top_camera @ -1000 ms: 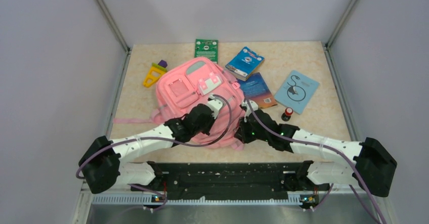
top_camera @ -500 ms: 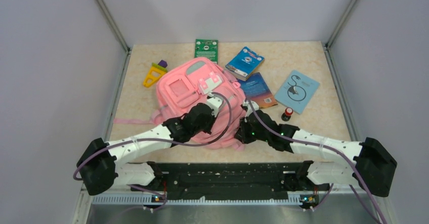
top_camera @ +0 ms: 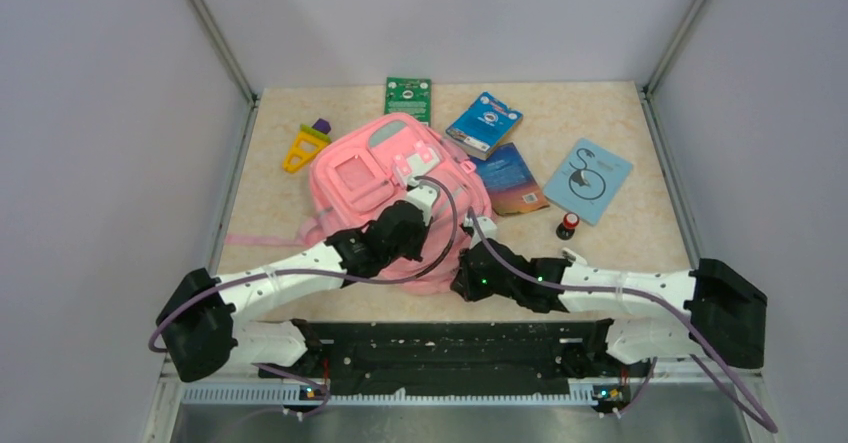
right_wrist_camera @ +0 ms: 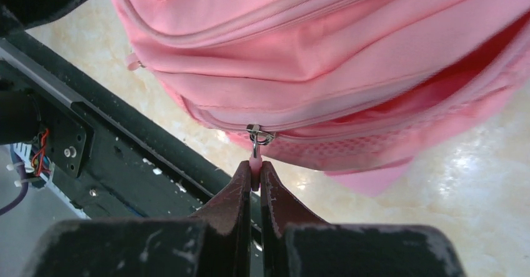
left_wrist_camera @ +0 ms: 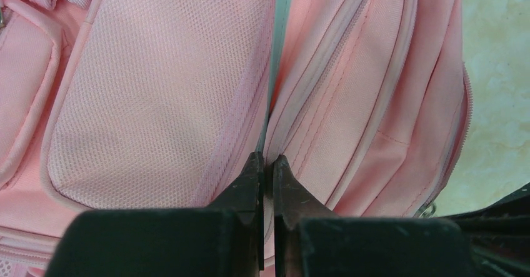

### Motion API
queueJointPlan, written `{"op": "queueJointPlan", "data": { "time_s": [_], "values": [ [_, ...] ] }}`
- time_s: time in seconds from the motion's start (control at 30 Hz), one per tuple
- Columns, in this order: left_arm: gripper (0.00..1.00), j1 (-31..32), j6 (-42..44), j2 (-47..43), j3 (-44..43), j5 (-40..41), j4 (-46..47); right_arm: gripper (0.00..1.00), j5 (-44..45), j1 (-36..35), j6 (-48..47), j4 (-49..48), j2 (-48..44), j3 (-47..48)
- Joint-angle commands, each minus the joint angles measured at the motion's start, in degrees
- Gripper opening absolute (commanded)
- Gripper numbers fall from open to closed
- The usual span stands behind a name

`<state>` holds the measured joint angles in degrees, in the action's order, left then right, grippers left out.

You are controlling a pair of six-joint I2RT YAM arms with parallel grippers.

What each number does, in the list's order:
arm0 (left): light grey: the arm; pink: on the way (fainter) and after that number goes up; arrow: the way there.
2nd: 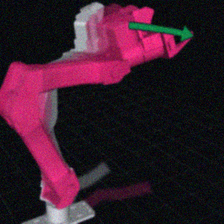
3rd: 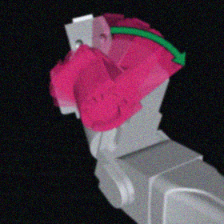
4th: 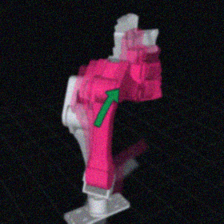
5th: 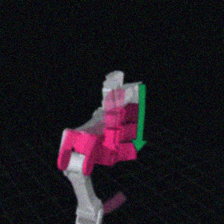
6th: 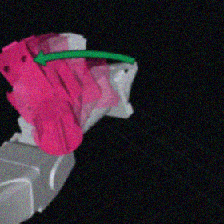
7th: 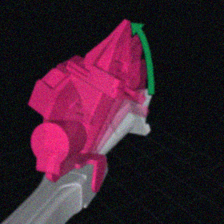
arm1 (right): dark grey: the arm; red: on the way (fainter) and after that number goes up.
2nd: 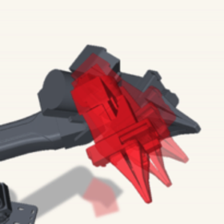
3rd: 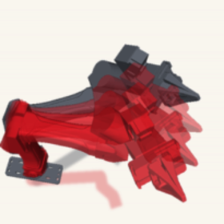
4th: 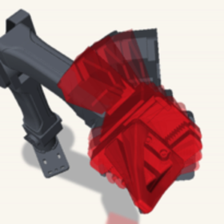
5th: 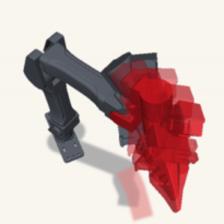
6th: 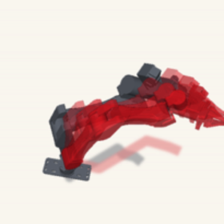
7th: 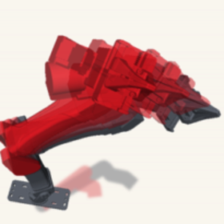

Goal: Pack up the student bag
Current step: Unzip the student bag at the center of the board.

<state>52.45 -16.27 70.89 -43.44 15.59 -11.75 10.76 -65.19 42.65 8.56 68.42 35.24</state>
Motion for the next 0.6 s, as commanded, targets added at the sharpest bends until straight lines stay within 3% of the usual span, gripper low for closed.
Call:
{"op": "queueJointPlan", "data": {
  "time_s": [0.0, 0.57],
  "values": [
    [0.00, -1.5, -3.3, -0.5, -5.4, -1.2, 8.6, 0.00, 3.3, -4.7, 3.2, -3.1, 3.1, 4.8],
    [0.00, -6.3, -5.5, -2.9, -0.8, -7.9, 14.3, 0.00, 12.8, -16.3, 6.3, -7.1, 17.7, 15.9]
  ]
}}
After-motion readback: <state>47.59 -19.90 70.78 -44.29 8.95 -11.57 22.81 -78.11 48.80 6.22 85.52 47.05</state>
